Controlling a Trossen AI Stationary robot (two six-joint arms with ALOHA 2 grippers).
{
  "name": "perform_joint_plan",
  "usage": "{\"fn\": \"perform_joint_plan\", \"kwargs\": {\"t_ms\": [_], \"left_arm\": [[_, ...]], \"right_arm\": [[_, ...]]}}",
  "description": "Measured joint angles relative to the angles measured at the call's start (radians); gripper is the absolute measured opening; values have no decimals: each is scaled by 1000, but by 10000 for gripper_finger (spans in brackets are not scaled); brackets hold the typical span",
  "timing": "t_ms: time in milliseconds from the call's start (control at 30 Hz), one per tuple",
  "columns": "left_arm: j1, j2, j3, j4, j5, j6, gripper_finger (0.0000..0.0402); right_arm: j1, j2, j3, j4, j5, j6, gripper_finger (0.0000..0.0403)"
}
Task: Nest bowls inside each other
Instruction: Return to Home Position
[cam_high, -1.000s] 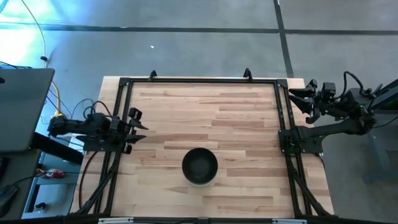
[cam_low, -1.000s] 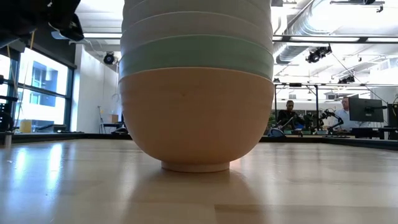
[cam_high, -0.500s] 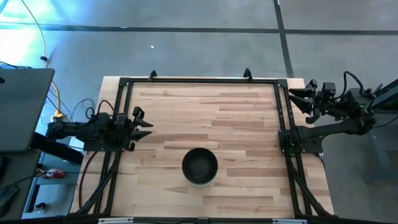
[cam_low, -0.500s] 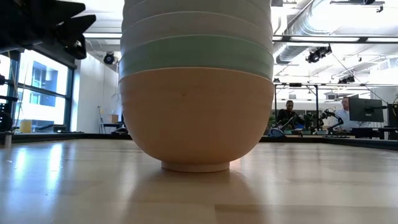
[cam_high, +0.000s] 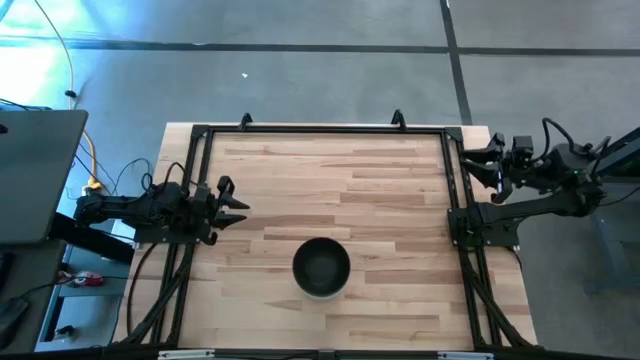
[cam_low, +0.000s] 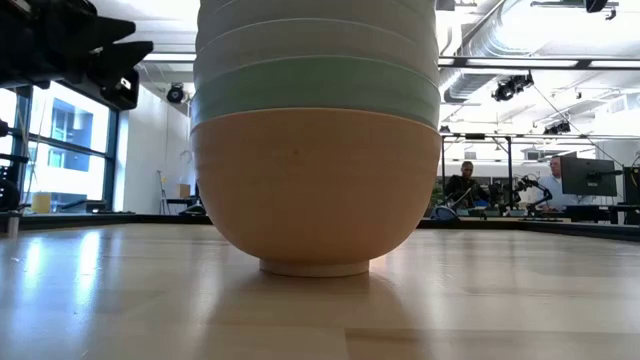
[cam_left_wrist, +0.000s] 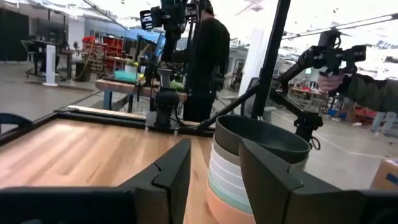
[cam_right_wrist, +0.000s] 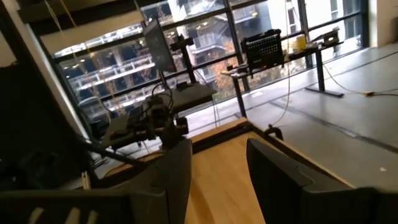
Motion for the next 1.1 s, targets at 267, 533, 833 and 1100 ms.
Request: {"fn": "perform_joint_plan", "kwargs": {"t_ms": [267, 533, 833, 1100], "left_arm": [[0, 0, 0, 10, -5, 3, 127], [0, 0, 0, 1, -139, 105, 119], [0, 0, 1, -7, -200, 114, 130], [0, 0, 1, -15, -170, 134, 145]], "right_arm": [[0, 0, 0, -21, -77, -6, 147], [0, 0, 0, -54, -66, -97, 147], [0, 0, 0, -57, -30, -90, 147], [0, 0, 0, -56, -46, -168, 147]]}}
